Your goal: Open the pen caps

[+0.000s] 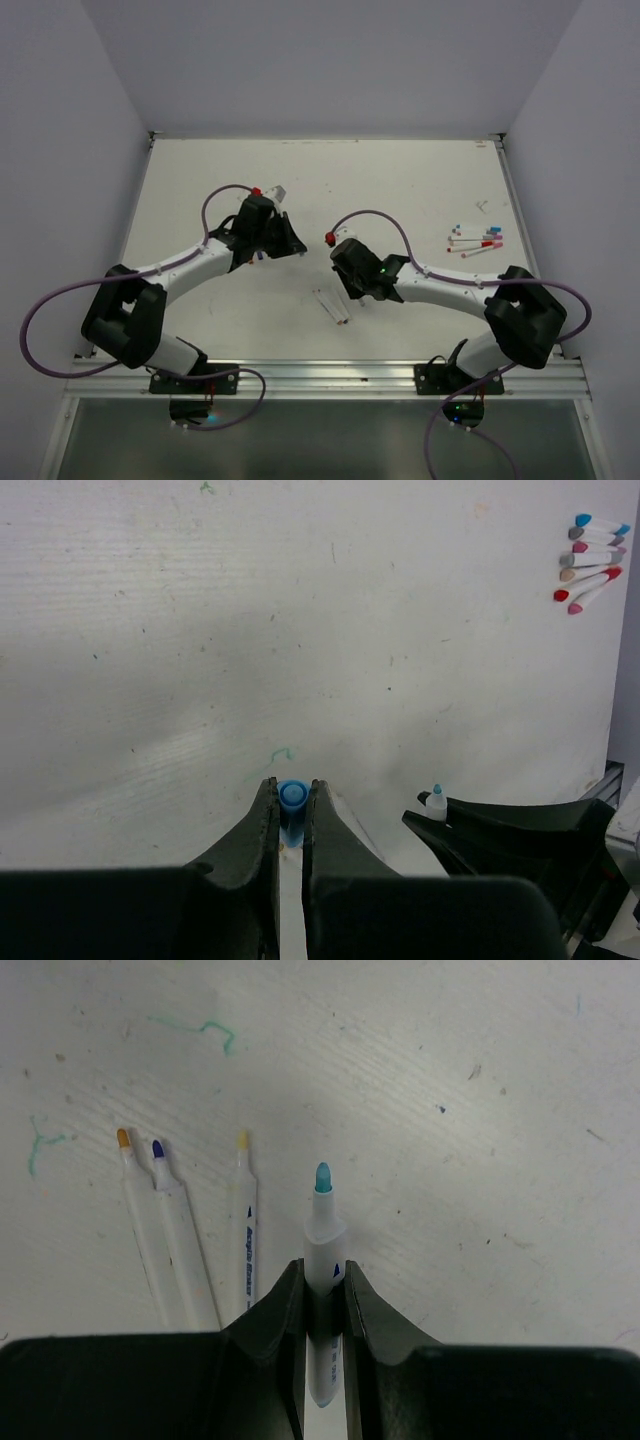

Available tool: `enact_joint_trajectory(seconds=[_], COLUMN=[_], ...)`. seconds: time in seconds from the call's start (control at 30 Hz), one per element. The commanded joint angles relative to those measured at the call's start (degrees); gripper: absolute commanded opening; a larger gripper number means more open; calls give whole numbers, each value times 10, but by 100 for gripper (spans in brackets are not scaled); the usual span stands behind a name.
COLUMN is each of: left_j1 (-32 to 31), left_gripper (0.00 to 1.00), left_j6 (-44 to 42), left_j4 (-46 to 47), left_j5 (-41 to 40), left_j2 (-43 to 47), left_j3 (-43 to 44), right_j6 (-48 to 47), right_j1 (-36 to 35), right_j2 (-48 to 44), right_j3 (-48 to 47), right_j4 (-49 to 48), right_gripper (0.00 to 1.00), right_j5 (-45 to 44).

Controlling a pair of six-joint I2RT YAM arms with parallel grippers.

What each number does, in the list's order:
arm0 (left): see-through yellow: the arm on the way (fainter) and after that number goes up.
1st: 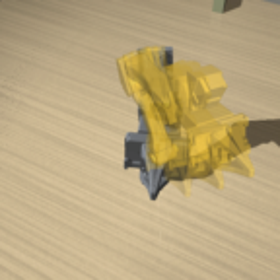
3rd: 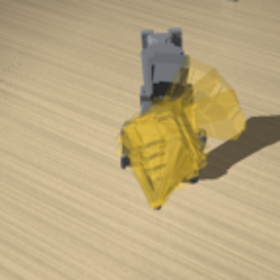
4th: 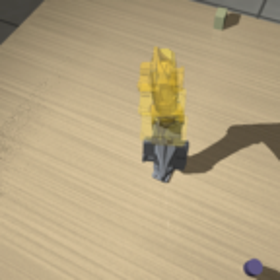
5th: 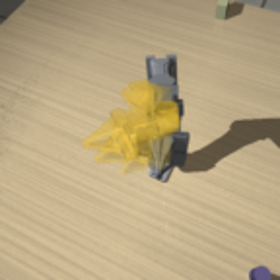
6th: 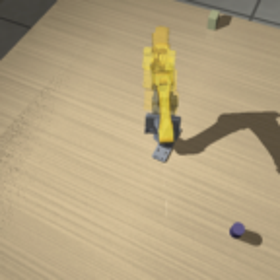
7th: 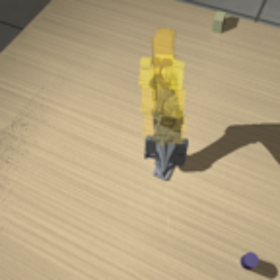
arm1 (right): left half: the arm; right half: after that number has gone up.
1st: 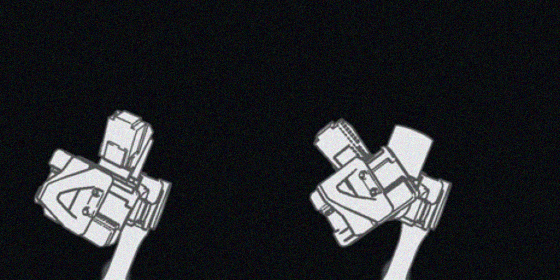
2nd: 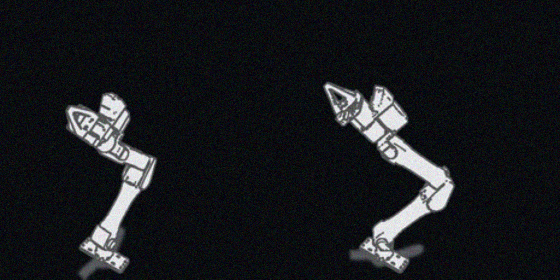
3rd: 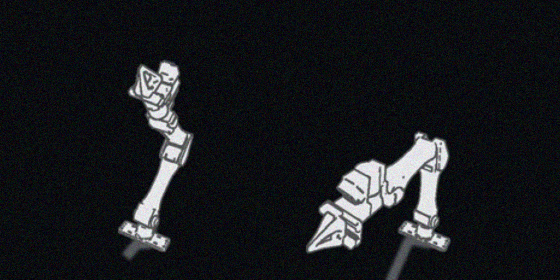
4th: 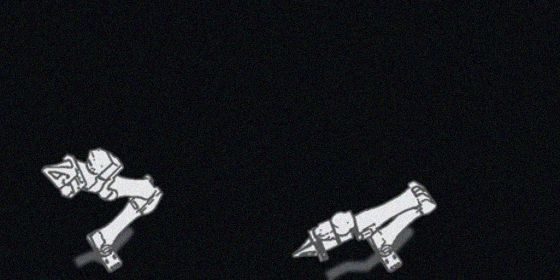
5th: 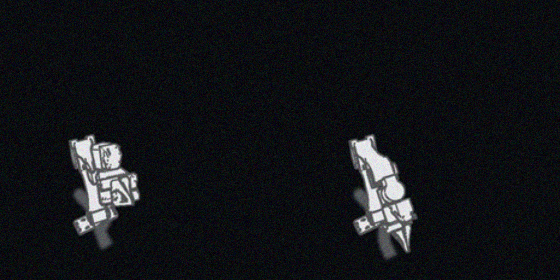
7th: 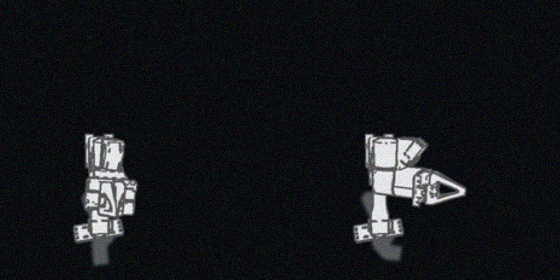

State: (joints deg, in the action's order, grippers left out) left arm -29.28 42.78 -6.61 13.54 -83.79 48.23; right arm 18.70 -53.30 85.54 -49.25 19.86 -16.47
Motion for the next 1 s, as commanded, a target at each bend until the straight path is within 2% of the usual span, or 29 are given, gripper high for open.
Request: enact_joint_trajectory(seconds=[0.0,0.33,0.97], left_j1=[0,-1,-1], left_gripper=[0,0,0], left_j6=[-27,-39,-58], left_j4=[17,24,6], left_j5=[-24,-21,-51], left_j2=[-4,-40,-76], left_j3=[0,7,28], right_j6=[20,31,41], right_j1=[1,0,-1], right_j2=[2,38,17], right_j3=[16,29,51], right_j4=[-25,-79,-87], right_gripper=[0,6,30], right_j5=[27,70,81])
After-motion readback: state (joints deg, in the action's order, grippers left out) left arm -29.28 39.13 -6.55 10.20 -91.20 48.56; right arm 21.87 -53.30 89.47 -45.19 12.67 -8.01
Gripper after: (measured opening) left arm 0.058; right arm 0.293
